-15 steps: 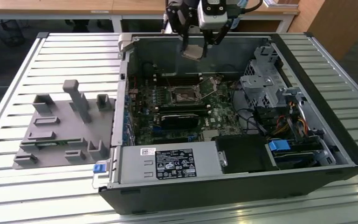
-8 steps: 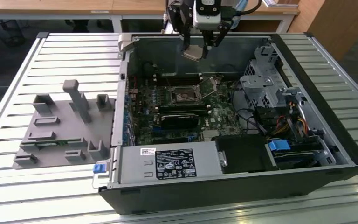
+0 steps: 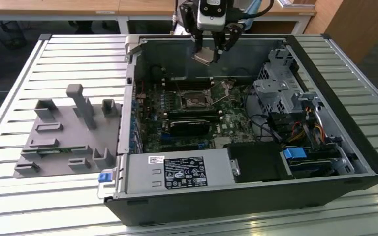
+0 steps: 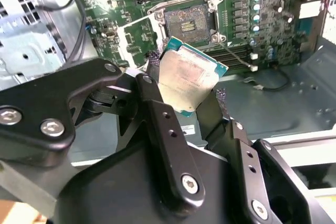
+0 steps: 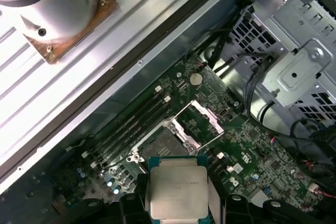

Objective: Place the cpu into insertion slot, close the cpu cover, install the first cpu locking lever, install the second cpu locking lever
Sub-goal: 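Place the cpu into insertion slot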

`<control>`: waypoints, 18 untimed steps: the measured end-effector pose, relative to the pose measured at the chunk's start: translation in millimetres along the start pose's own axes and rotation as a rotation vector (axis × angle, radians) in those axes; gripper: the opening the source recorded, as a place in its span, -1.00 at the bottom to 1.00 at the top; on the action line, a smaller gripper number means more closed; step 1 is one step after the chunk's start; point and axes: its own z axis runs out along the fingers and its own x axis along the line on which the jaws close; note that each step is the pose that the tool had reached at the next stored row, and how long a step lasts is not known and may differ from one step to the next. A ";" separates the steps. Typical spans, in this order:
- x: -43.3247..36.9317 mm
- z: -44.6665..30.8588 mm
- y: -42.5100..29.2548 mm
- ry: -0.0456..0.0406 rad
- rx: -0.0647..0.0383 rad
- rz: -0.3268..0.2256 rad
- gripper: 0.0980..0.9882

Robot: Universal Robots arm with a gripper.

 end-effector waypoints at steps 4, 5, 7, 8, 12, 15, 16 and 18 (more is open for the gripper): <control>0.0 0.3 0.0 -0.0055 -0.001 0.059 -0.03; 0.0 0.4 0.0 -0.0069 -0.001 0.075 -0.03; 0.0 0.6 0.0 -0.0096 -0.002 0.105 -0.03; 0.0 0.7 0.0 -0.0111 -0.002 0.122 -0.03; 0.0 1.2 -0.1 -0.0174 -0.003 0.192 -0.03; 0.2 1.4 0.2 -0.0212 -0.004 0.234 -0.03; 0.3 1.6 0.2 -0.0222 -0.004 0.245 -0.03; 0.5 1.9 0.4 -0.0242 -0.005 0.268 -0.03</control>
